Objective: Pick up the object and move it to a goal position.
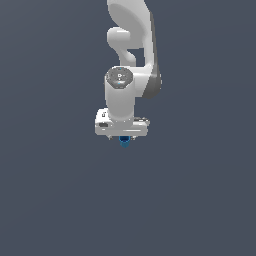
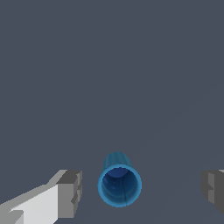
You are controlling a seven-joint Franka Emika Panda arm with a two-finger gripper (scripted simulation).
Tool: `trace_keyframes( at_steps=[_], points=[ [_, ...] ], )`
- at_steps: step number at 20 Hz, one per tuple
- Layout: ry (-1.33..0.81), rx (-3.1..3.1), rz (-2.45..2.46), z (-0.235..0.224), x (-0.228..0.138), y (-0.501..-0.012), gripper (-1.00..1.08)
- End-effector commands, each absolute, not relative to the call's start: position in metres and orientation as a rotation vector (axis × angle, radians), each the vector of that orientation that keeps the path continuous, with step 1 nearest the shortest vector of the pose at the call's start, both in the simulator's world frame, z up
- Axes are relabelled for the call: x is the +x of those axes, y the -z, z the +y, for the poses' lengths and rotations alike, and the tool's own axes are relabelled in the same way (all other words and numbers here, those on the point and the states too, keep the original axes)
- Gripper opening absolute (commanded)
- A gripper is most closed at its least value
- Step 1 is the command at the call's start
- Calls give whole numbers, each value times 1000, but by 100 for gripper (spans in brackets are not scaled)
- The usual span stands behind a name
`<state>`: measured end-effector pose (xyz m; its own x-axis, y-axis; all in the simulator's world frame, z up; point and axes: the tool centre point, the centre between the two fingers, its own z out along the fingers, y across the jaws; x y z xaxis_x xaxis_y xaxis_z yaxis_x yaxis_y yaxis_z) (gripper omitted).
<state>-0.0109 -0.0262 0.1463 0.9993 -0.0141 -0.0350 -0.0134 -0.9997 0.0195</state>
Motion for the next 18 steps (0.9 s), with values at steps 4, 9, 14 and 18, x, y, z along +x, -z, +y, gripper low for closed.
trace_keyframes(
  at_steps=[4, 9, 14, 18],
  points=[
    [50, 3125, -17, -25, -10, -148, 100],
    [28, 3137, 7, -21, -4, -157, 100],
    [27, 3138, 10, -20, -4, -158, 100],
    [26, 3139, -28, -20, -7, -153, 100]
  ],
)
